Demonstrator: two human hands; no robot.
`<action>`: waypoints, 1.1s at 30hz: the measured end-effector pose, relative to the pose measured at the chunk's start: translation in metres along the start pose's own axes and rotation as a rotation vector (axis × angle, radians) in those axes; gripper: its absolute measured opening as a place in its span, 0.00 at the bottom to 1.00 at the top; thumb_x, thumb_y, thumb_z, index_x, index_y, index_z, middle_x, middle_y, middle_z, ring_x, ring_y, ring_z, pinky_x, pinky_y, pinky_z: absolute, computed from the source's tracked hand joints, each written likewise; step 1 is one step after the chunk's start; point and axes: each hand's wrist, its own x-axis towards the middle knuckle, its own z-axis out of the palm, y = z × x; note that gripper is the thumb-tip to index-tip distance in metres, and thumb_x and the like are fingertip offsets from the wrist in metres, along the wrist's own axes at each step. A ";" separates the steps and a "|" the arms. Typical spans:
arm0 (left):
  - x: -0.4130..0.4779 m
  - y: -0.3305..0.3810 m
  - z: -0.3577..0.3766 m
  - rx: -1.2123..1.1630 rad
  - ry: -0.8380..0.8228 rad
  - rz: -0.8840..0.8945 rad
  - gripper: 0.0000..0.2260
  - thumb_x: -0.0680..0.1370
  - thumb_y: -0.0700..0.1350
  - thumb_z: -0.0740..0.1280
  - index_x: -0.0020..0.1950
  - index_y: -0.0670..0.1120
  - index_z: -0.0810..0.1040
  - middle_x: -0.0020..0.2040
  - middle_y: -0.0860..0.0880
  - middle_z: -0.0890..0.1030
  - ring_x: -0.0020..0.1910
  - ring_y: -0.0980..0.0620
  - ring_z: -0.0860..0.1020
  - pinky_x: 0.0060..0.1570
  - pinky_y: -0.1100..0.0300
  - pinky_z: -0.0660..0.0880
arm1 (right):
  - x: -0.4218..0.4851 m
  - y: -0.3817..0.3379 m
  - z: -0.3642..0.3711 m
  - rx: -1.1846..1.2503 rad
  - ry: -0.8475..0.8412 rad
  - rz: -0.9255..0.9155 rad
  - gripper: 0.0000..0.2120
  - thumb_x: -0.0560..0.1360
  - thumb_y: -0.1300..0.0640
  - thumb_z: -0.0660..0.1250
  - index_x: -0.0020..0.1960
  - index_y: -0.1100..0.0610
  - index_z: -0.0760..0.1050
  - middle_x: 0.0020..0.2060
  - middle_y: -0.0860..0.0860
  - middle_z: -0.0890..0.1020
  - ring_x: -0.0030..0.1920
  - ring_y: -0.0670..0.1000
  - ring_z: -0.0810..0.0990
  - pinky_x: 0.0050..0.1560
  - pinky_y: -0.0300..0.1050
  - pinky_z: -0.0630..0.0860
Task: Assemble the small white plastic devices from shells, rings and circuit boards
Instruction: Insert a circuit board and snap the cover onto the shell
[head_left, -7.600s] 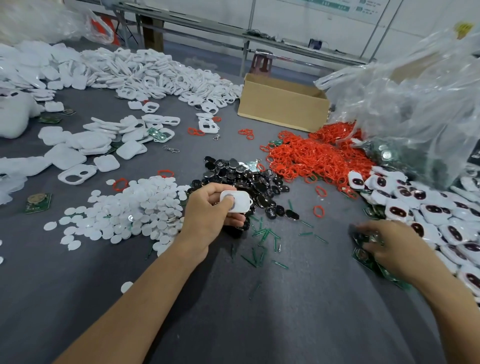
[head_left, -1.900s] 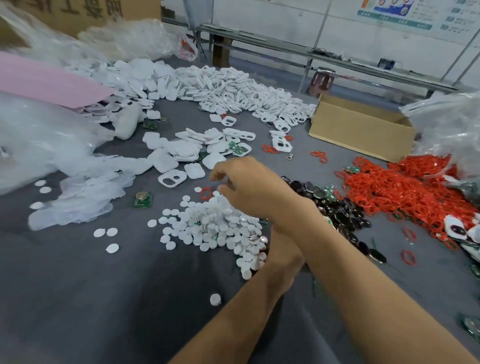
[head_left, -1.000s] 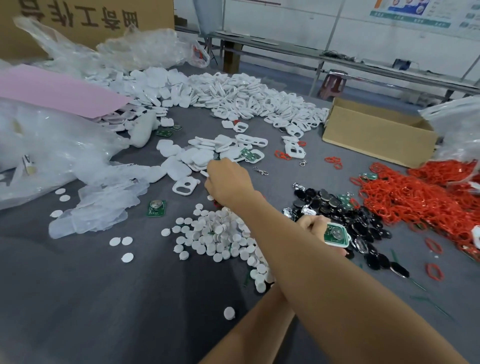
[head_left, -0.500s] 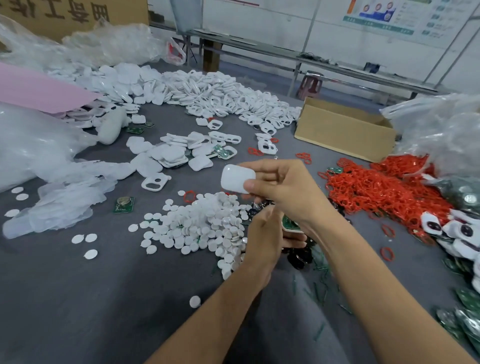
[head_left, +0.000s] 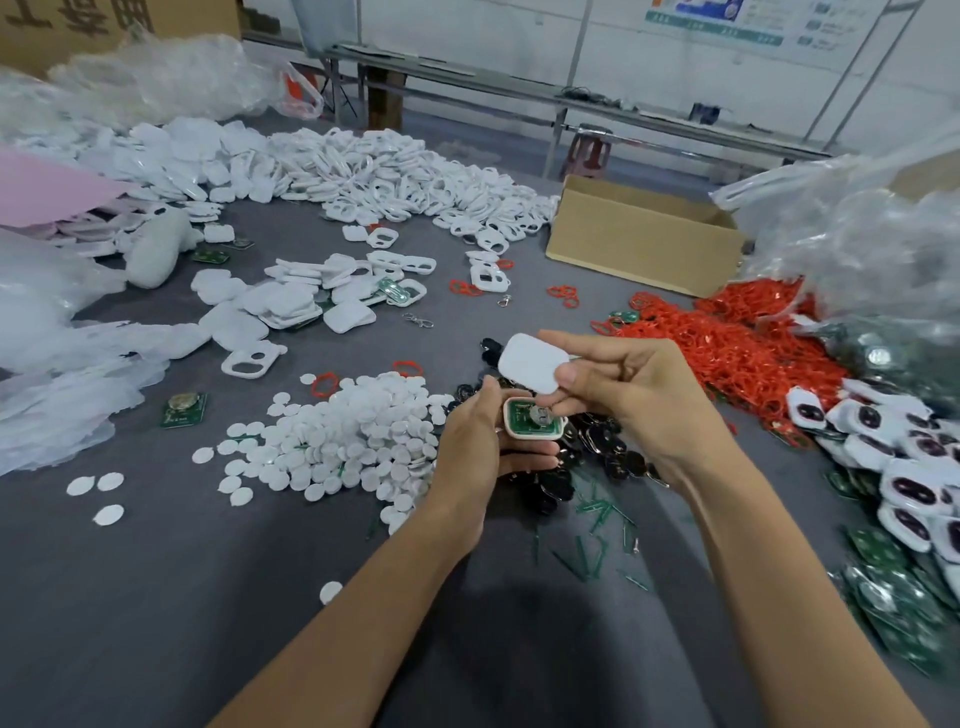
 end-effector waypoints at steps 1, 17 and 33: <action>-0.001 0.000 -0.001 -0.003 -0.010 0.003 0.23 0.85 0.53 0.53 0.51 0.36 0.78 0.38 0.37 0.83 0.33 0.43 0.82 0.32 0.54 0.80 | 0.000 0.001 -0.004 -0.012 -0.005 0.017 0.19 0.73 0.74 0.64 0.63 0.64 0.73 0.33 0.54 0.84 0.33 0.47 0.83 0.38 0.34 0.80; -0.011 0.004 0.000 0.005 -0.067 0.029 0.22 0.85 0.52 0.51 0.48 0.41 0.78 0.35 0.42 0.84 0.31 0.47 0.82 0.33 0.55 0.82 | 0.002 0.014 -0.028 0.009 -0.018 0.087 0.14 0.66 0.66 0.71 0.51 0.58 0.81 0.38 0.54 0.86 0.35 0.47 0.83 0.38 0.34 0.79; -0.012 0.003 0.000 0.034 -0.057 0.051 0.13 0.84 0.40 0.55 0.49 0.41 0.79 0.41 0.42 0.82 0.33 0.47 0.82 0.34 0.56 0.81 | 0.005 0.025 -0.014 -0.303 0.019 0.169 0.12 0.73 0.71 0.68 0.55 0.63 0.81 0.29 0.50 0.80 0.26 0.45 0.76 0.37 0.35 0.77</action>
